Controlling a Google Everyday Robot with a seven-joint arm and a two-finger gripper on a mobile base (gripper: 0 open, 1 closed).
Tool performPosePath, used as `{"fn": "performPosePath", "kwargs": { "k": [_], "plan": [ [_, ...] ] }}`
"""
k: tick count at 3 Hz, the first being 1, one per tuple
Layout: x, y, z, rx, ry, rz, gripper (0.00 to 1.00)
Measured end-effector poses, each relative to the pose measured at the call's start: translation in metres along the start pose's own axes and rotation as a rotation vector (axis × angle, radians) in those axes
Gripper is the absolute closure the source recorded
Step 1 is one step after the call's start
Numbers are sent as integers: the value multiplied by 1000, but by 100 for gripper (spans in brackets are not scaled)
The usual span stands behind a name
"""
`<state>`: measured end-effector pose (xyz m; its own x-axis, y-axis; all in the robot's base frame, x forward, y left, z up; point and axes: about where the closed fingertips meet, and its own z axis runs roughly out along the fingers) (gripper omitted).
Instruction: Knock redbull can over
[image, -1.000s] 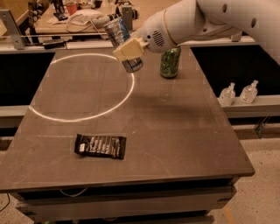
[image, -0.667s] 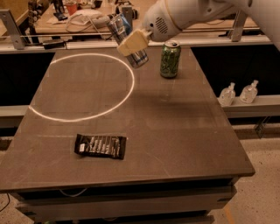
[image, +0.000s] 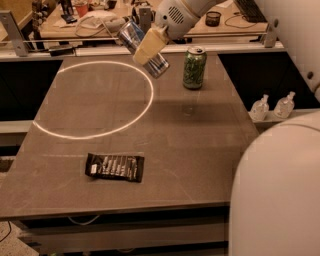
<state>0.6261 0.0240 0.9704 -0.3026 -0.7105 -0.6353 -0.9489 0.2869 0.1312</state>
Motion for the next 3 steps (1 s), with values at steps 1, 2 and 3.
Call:
{"fn": "performPosePath", "kwargs": {
  "k": [1,2,3],
  "plan": [
    [23,25,2,-95,147,31,100],
    [41,50,-3,-98,265,13,100],
    [70,71,2,-49,412,-37,100]
  ]
}}
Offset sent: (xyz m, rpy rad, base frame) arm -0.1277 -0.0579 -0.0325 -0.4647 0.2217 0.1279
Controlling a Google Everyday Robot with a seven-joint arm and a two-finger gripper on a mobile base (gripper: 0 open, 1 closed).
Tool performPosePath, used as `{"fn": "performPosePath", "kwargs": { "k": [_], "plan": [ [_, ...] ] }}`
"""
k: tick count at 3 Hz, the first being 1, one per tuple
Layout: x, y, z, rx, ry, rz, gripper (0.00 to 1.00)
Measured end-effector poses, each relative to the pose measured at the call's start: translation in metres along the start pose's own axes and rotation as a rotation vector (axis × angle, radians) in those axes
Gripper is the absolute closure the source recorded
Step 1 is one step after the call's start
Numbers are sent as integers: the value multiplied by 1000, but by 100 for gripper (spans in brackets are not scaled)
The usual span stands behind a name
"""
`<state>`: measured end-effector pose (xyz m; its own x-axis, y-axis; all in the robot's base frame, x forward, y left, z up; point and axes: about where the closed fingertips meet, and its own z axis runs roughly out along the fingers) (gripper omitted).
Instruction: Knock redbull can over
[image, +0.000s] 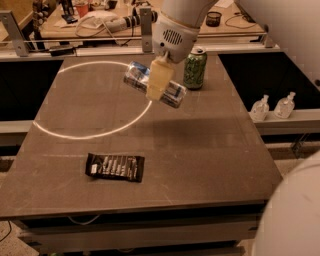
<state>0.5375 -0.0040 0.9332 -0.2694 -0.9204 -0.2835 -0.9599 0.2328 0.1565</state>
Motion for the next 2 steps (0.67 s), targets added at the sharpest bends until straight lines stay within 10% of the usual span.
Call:
{"fn": "performPosePath", "kwargs": {
  "k": [2],
  "plan": [
    [42,3,35,93,214,-92,100]
  ]
}}
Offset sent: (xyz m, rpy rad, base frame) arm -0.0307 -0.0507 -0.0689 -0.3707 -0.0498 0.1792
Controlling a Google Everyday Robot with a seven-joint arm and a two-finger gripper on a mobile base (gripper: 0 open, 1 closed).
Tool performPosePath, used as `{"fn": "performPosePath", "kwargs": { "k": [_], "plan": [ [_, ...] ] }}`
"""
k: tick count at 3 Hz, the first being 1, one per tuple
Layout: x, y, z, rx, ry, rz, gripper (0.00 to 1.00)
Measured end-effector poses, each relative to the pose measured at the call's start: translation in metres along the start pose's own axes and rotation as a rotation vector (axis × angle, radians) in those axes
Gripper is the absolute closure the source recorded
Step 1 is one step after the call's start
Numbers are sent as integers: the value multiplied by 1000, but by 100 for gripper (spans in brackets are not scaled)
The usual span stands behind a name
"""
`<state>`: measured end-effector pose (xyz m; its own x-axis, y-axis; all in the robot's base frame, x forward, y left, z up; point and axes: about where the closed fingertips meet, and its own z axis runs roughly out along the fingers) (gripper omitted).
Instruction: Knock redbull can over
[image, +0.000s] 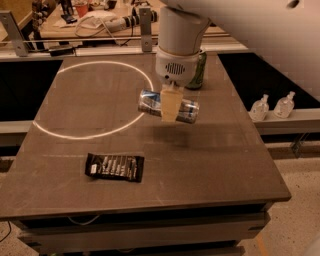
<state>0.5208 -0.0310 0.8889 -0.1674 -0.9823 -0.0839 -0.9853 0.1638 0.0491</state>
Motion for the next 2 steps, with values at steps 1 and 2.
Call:
{"fn": "performPosePath", "kwargs": {
  "k": [1,2],
  "plan": [
    [11,-3,16,20,63,-42,100],
    [16,-3,31,16,93,-69,100]
  ]
}}
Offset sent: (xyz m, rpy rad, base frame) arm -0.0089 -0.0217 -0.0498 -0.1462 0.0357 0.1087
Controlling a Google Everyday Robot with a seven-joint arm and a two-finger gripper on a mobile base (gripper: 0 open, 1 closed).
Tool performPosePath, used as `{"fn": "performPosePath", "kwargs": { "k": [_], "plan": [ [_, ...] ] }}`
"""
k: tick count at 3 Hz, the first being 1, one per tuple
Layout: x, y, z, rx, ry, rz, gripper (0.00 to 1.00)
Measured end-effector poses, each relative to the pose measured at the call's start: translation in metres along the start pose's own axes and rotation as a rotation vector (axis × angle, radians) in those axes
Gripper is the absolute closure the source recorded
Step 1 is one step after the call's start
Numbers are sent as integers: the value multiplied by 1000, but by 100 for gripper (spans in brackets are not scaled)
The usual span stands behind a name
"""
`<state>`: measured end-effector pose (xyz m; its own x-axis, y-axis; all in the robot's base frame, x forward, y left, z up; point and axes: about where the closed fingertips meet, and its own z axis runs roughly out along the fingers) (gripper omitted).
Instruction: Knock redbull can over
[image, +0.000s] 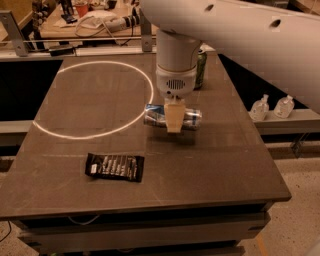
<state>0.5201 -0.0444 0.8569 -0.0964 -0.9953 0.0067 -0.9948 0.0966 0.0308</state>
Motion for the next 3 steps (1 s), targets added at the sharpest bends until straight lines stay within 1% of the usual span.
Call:
{"fn": "performPosePath", "kwargs": {
  "k": [1,2,3],
  "plan": [
    [0,3,12,-18,11,-15,100],
    [-1,1,12,-7,2,-14,82],
    [-3,-1,12,1,-4,-14,59]
  ]
}}
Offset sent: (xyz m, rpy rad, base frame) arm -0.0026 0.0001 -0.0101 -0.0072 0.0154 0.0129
